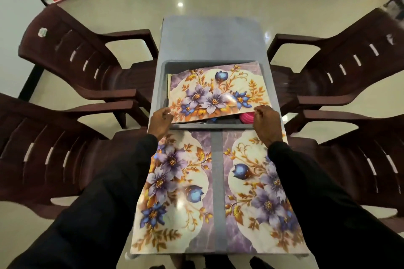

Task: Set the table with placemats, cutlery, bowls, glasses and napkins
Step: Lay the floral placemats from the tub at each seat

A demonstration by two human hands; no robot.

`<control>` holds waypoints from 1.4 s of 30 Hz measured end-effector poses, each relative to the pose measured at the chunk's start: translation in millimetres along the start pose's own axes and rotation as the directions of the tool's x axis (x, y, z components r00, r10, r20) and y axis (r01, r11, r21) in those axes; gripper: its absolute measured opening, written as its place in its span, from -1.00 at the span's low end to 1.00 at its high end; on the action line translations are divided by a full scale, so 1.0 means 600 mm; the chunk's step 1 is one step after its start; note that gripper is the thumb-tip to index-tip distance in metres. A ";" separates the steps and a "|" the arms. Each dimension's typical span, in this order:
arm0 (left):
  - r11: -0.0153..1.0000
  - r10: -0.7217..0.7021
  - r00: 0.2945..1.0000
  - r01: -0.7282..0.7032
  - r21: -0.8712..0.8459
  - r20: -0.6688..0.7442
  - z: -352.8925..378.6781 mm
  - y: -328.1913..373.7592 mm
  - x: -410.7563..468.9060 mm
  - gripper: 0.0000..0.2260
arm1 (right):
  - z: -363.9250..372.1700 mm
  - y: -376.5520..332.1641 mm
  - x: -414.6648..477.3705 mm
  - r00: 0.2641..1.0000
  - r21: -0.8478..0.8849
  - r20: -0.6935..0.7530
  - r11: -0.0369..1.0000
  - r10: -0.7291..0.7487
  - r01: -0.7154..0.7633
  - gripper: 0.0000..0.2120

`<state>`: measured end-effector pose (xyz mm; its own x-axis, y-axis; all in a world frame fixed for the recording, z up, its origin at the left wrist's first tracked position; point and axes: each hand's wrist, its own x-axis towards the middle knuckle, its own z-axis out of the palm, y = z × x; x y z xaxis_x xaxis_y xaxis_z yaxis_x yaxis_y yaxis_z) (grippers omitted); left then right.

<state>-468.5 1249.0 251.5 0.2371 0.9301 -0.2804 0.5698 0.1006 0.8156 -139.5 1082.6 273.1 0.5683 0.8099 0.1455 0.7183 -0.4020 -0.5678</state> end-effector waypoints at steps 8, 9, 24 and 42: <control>0.971 -0.228 0.971 0.222 0.085 0.068 0.050 0.012 0.127 -0.74 | 0.015 0.057 0.163 0.974 -0.107 0.106 0.976 0.201 -0.190 -0.74; 0.968 -0.245 0.967 0.240 0.066 0.072 0.054 0.013 0.135 -0.73 | 0.021 0.062 0.175 0.966 -0.089 0.115 0.971 0.231 -0.222 -0.71; 0.908 -0.415 0.890 0.419 -0.021 -0.189 0.105 0.023 0.197 -0.72 | 0.012 0.065 0.238 0.944 0.080 0.042 0.941 0.327 -0.329 -0.81; 0.823 -0.516 0.855 0.512 -0.248 0.053 0.109 -0.036 0.229 -0.85 | -0.011 0.068 0.215 0.970 0.154 -0.005 0.959 0.243 -0.240 -0.82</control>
<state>-396.6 1351.4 162.5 -0.0499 0.7249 -0.6871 0.3948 0.6462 0.6531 -34.1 1167.5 274.0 0.7281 0.6854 0.0074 0.4907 -0.5136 -0.7038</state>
